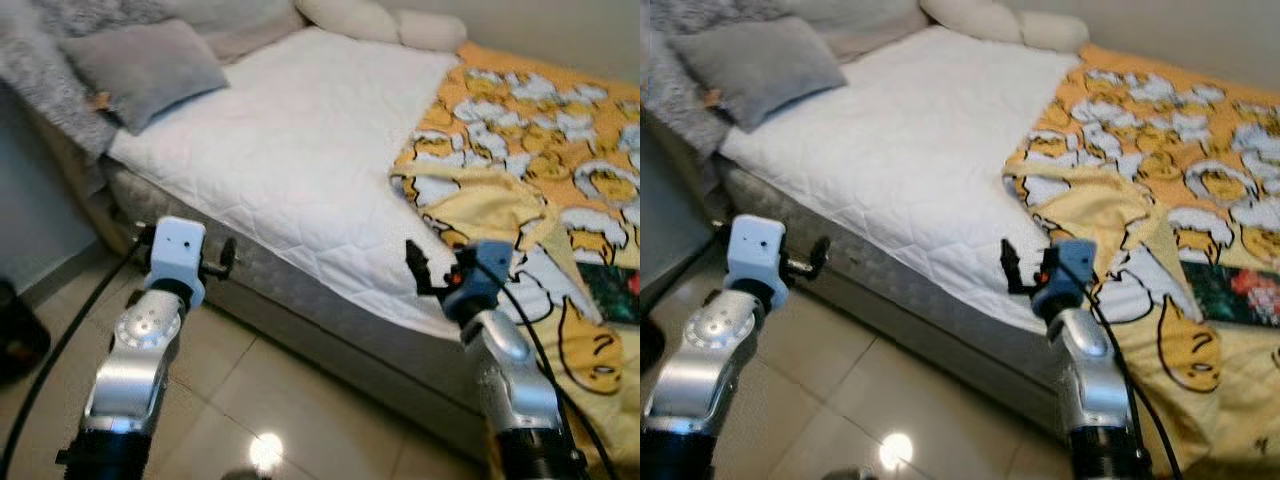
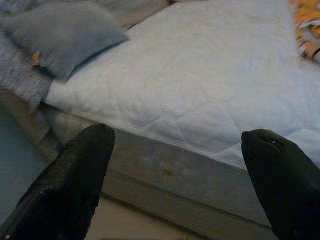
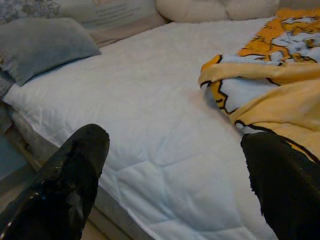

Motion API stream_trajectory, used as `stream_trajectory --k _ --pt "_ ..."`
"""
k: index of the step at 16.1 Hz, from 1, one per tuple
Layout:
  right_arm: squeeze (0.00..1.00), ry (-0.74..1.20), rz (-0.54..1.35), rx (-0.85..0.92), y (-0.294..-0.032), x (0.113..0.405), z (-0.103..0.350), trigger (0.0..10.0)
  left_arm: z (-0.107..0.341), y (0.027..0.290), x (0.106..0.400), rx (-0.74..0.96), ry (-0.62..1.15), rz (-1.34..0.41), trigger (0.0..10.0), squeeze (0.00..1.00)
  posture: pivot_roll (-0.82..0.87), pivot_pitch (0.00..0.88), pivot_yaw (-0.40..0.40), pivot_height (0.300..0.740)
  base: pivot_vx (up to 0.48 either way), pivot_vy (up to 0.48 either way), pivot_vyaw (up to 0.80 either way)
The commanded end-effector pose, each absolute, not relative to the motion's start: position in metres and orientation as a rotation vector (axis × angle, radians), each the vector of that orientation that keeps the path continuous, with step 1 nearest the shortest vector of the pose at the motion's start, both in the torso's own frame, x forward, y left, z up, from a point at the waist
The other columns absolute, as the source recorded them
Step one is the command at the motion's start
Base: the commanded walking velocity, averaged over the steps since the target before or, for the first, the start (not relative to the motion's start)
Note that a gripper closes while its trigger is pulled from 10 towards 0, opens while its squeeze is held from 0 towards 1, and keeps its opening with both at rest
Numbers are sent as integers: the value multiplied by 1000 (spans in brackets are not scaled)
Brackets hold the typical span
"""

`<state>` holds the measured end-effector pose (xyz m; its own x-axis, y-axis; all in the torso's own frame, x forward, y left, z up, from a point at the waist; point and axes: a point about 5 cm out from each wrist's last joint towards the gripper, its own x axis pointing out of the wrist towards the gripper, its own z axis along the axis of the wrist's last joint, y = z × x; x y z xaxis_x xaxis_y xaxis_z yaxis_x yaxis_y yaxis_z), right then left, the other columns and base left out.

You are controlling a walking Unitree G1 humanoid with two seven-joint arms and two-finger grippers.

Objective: Clean up the room

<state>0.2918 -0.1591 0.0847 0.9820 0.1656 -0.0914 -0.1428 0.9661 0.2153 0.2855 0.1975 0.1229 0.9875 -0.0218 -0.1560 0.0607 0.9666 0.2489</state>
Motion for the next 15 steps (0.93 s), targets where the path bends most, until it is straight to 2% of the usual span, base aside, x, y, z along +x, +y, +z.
stream_trajectory --k 1,5,12,15 --pt "1000 109 159 203 -156 293 85 10000 126 198 287 263 143 -35 10000 1000 -15 0 -31 740 0 -375 0" --pt "1000 112 160 201 -157 293 85 10000 125 199 287 264 144 -32 10000 1000 -15 0 -31 740 0 -370 0" --pt "1000 119 151 195 -159 295 84 10000 125 199 287 266 146 -31 10000 1000 -15 0 -31 740 0 -373 706" --pt "1000 127 147 198 -159 295 83 10000 124 200 287 268 147 -30 10000 1000 -15 0 -31 740 0 -374 0"
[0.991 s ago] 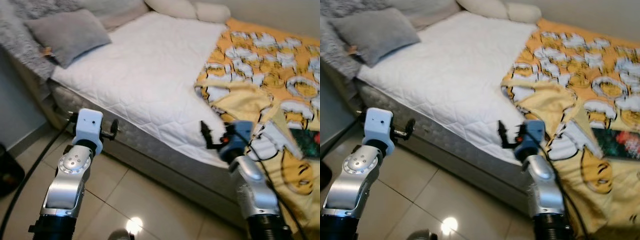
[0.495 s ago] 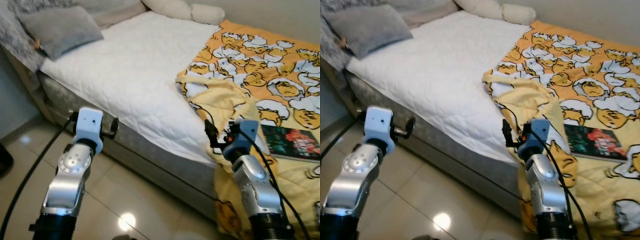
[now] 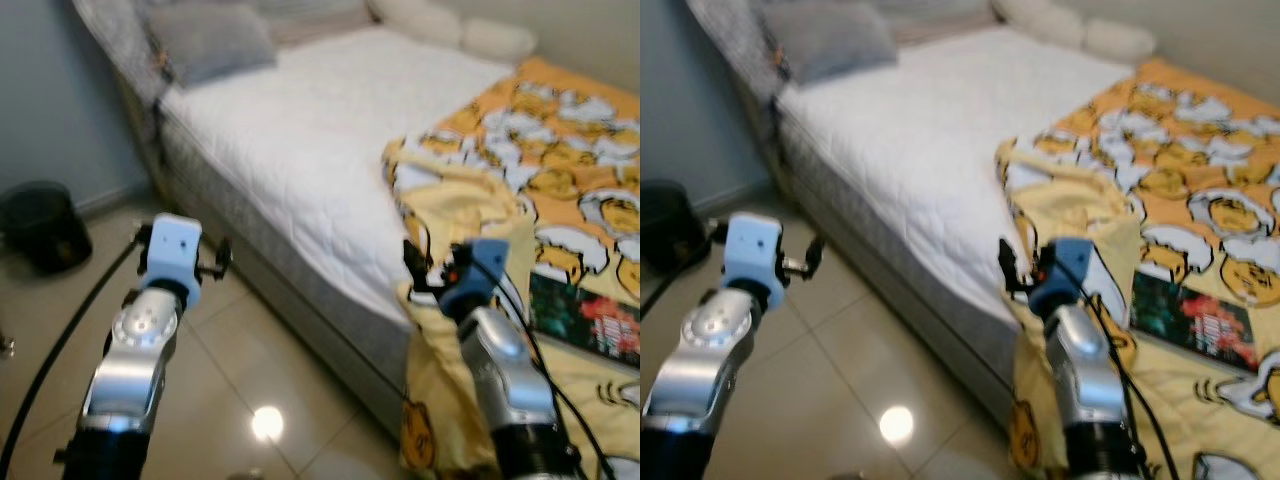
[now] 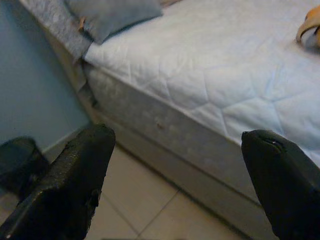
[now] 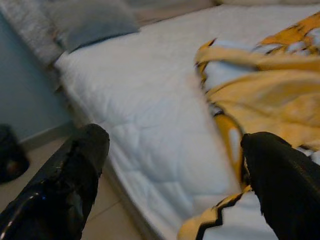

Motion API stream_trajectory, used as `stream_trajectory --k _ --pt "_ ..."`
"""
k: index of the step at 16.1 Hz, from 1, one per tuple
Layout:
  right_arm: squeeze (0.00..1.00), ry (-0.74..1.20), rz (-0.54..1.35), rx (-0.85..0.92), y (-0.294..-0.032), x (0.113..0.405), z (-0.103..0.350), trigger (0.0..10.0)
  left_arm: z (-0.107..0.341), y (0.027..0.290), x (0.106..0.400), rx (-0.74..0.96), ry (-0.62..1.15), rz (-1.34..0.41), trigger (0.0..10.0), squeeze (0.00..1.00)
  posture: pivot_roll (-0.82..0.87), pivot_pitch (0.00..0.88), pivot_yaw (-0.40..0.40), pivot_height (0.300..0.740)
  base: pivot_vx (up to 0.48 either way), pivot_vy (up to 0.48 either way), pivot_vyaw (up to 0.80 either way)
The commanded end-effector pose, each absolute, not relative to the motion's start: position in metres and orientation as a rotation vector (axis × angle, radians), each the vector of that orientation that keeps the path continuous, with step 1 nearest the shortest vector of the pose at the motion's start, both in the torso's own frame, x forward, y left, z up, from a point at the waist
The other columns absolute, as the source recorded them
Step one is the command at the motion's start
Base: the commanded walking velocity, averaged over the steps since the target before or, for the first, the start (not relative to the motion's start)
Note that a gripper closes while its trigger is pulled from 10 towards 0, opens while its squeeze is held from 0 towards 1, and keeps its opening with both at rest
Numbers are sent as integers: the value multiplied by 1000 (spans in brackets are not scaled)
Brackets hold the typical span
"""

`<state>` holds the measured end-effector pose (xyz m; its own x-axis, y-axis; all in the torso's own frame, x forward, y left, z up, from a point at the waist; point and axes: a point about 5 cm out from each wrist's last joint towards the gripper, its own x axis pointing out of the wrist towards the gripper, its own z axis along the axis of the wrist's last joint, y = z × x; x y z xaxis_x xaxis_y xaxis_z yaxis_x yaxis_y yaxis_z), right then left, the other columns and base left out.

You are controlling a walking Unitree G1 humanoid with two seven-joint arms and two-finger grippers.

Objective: Clean up the room

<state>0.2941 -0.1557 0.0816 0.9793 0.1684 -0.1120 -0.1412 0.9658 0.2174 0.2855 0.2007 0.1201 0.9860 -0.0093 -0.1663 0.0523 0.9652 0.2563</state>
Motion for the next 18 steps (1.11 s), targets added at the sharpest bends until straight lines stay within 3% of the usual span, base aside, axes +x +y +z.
stream_trajectory --k 1,9,13,18 --pt "1000 128 148 199 -159 295 83 10000 124 199 287 269 148 -31 10000 1000 -15 0 -31 740 0 -371 0" --pt "1000 140 173 210 -157 295 81 10000 121 199 286 278 156 -39 10000 1000 -14 0 -32 740 0 -373 0" --pt "1000 148 182 210 -156 294 81 10000 121 199 286 280 155 -39 10000 1000 -13 0 -32 740 0 -372 778" --pt "1000 201 245 240 -150 290 74 10000 119 198 285 284 163 -72 10000 1000 -13 0 -30 740 0 -209 0"
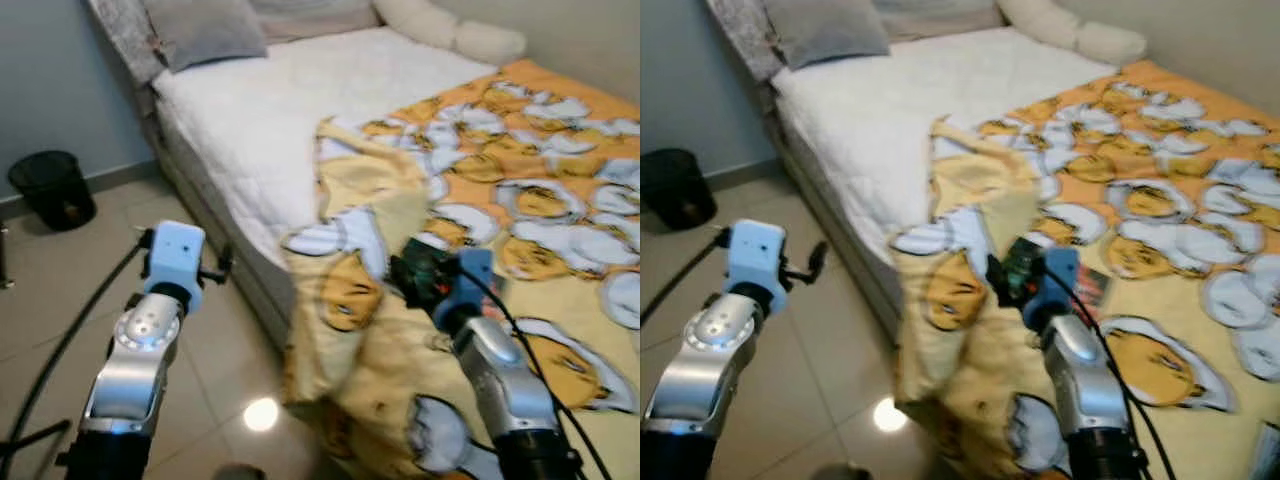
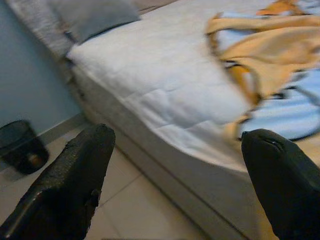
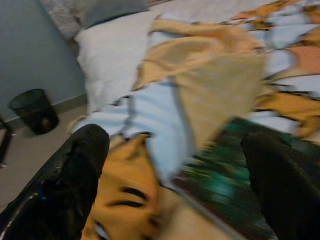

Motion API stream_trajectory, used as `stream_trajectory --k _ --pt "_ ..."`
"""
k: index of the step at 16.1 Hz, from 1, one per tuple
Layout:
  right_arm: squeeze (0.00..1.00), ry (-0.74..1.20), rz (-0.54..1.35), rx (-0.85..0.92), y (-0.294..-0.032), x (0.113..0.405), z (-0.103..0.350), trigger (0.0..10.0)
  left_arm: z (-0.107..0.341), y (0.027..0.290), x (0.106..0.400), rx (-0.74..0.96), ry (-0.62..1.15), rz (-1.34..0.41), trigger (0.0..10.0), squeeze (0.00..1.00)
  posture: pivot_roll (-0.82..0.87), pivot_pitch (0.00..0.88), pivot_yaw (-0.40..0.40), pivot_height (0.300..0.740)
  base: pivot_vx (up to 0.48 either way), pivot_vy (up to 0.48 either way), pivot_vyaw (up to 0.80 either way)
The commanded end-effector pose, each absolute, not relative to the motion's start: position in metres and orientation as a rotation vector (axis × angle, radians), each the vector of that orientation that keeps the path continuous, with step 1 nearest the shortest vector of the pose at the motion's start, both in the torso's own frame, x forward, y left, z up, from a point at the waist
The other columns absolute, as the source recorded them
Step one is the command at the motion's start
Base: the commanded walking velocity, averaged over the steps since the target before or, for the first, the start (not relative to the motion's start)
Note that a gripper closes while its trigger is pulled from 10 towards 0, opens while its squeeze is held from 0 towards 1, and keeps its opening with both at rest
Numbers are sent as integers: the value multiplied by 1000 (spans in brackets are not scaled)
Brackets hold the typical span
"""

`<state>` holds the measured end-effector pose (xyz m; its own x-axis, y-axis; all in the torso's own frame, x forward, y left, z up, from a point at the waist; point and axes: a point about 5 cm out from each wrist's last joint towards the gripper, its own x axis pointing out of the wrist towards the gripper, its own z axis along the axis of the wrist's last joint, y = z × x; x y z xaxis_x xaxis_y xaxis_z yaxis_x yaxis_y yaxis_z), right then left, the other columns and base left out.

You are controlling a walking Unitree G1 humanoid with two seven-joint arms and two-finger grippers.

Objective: Clean up the room

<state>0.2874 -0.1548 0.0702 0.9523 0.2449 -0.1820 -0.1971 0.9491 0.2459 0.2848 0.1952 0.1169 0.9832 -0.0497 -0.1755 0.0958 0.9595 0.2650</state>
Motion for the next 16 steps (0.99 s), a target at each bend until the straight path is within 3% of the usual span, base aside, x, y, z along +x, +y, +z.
stream_trajectory --k 1,7,11,12,13,16 --pt "1000 204 242 242 -150 289 73 10000 117 196 283 299 167 -90 10000 1000 -13 0 -29 740 0 0 0" --pt "1000 221 246 263 -150 288 72 10000 113 189 280 305 180 -156 10000 1000 -15 0 -29 740 0 0 0" --pt "973 312 128 360 -158 293 63 10000 110 182 275 323 191 -297 10000 1000 -15 0 -31 740 0 0 0" --pt "0 354 112 379 -158 296 59 10000 110 180 274 336 193 -348 10000 1000 -14 0 -31 740 0 0 0" --pt "0 456 65 419 -160 302 49 10000 110 172 272 380 201 -502 10000 1000 -15 0 -27 740 0 0 0" --pt "0 542 -14 610 -158 315 41 10000 107 163 263 451 250 -754 10000 1000 -11 0 -20 740 0 0 0"
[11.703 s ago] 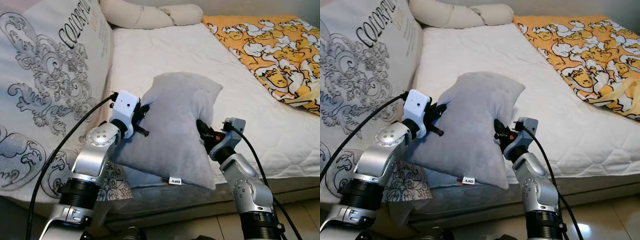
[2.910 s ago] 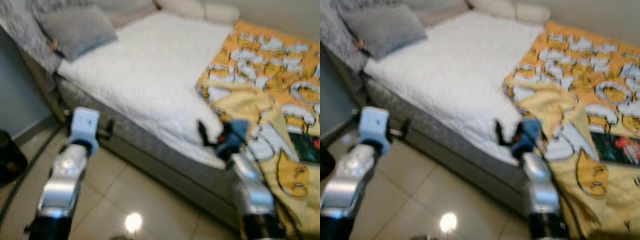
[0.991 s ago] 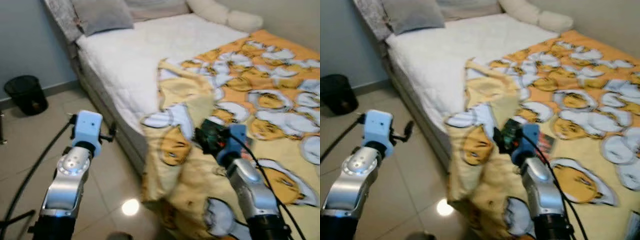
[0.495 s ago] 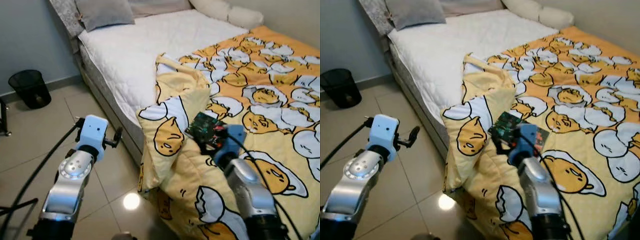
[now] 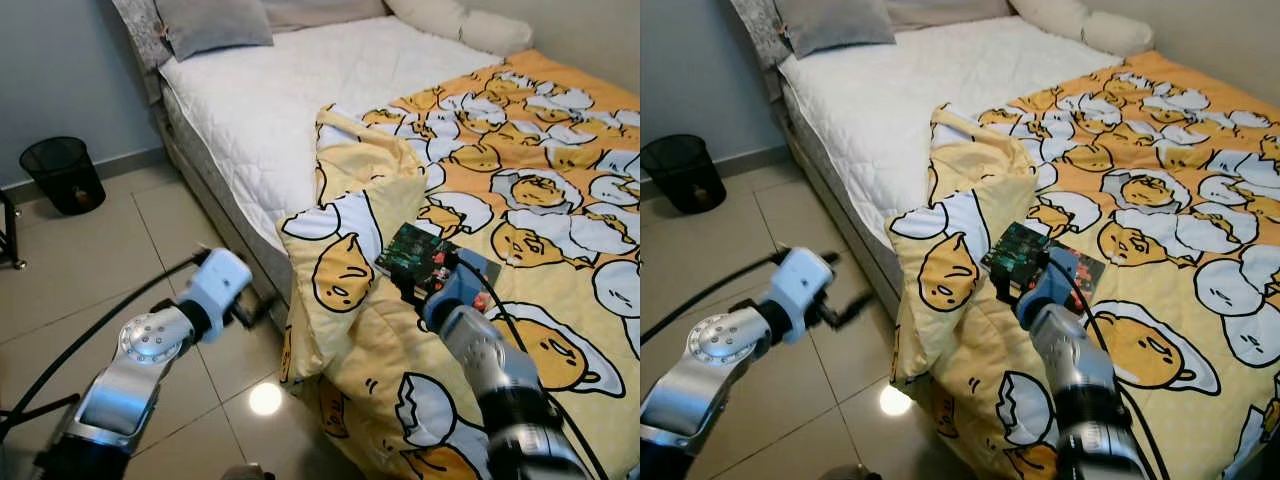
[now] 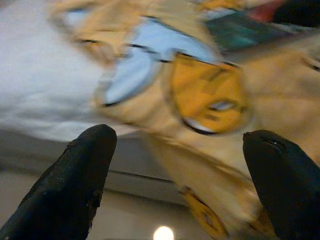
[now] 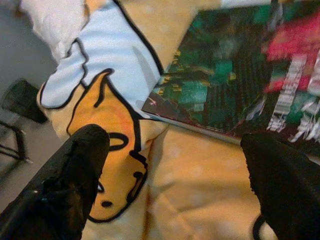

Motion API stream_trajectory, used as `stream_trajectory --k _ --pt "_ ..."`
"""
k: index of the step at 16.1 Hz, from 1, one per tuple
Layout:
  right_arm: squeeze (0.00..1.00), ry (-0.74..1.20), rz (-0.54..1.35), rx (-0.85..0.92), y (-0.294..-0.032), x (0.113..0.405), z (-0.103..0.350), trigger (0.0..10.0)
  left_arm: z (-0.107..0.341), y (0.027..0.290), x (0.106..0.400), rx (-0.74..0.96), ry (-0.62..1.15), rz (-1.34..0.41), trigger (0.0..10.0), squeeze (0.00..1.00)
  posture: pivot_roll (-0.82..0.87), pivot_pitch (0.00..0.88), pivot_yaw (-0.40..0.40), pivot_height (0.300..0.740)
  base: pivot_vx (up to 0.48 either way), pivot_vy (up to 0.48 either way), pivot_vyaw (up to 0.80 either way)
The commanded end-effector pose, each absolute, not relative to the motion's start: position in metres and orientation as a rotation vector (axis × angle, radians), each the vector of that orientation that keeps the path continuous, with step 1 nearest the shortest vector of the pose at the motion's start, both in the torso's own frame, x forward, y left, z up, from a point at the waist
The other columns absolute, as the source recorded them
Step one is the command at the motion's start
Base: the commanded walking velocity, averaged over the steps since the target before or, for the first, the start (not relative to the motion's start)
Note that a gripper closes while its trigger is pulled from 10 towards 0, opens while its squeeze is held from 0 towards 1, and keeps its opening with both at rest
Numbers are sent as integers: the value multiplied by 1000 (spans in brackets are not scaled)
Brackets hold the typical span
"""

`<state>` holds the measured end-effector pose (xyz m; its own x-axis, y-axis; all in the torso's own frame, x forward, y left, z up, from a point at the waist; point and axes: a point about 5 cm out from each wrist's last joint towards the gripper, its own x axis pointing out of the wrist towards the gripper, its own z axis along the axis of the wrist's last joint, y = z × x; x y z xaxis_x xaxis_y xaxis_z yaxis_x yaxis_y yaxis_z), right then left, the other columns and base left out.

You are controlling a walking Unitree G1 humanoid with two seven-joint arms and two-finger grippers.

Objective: Clean up the room

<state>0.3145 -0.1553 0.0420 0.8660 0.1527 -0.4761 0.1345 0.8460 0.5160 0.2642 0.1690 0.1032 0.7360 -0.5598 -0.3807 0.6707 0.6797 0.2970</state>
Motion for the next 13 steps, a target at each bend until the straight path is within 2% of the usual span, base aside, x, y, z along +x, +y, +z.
stream_trajectory --k 1,3,5,13 --pt "0 554 -29 644 -157 317 40 10000 107 163 261 463 261 -792 10000 1000 -10 0 -20 740 0 0 0" --pt "0 573 -75 700 -158 321 38 10000 109 166 257 486 271 -835 10000 1000 -1 0 -21 740 0 0 0" --pt "0 575 -168 860 -165 328 38 10000 114 175 253 492 272 -849 10000 1000 12 0 -21 740 0 0 0" --pt "0 577 -311 1052 -175 327 28 10000 113 180 231 489 320 -910 10000 1000 39 0 -12 740 0 0 0"
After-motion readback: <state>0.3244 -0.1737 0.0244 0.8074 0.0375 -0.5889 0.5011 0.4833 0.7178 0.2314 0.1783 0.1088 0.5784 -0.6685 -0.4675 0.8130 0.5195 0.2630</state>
